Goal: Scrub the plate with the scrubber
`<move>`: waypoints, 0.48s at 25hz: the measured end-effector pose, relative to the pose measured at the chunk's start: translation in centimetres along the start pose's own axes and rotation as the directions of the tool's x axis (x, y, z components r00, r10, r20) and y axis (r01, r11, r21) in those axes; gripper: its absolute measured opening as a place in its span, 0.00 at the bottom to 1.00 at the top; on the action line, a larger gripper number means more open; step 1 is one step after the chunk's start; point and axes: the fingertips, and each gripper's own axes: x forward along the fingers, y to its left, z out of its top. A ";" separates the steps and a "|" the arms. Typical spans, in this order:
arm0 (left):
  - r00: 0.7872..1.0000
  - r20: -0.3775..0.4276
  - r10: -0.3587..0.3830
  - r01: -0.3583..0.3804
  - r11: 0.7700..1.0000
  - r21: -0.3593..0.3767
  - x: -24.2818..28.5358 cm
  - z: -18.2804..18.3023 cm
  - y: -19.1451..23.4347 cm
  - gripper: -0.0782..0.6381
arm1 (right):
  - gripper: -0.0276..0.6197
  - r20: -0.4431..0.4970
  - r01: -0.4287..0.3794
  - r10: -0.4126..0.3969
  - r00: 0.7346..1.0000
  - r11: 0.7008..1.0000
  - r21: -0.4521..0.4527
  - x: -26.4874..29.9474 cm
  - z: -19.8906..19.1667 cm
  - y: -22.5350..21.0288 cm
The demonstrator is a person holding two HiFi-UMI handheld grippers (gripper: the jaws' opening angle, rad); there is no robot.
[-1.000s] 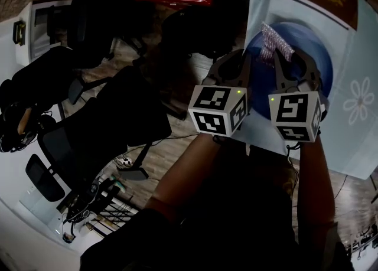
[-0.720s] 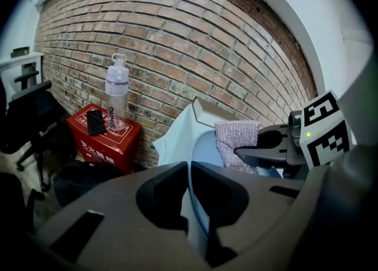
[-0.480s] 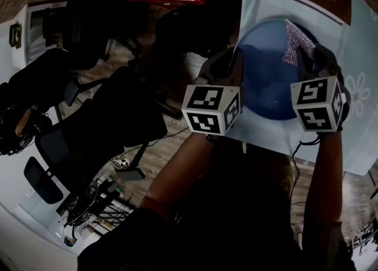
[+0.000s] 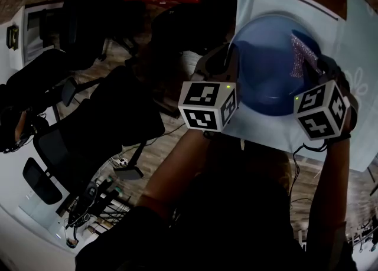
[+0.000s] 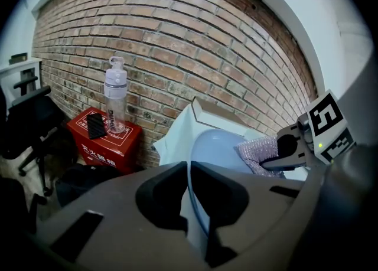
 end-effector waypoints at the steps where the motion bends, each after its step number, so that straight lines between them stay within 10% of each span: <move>1: 1.000 0.000 0.002 -0.002 1.000 0.000 0.0 0.1 0.0 0.16 | 0.17 -0.005 -0.014 0.014 1.000 1.000 -0.006 -0.1 -0.1 0.4; 12: 1.000 0.003 0.011 -0.012 0.997 0.077 -0.1 -0.1 -0.1 0.16 | 0.17 0.001 -0.193 0.193 0.981 0.981 -0.020 -1.8 -0.6 7.1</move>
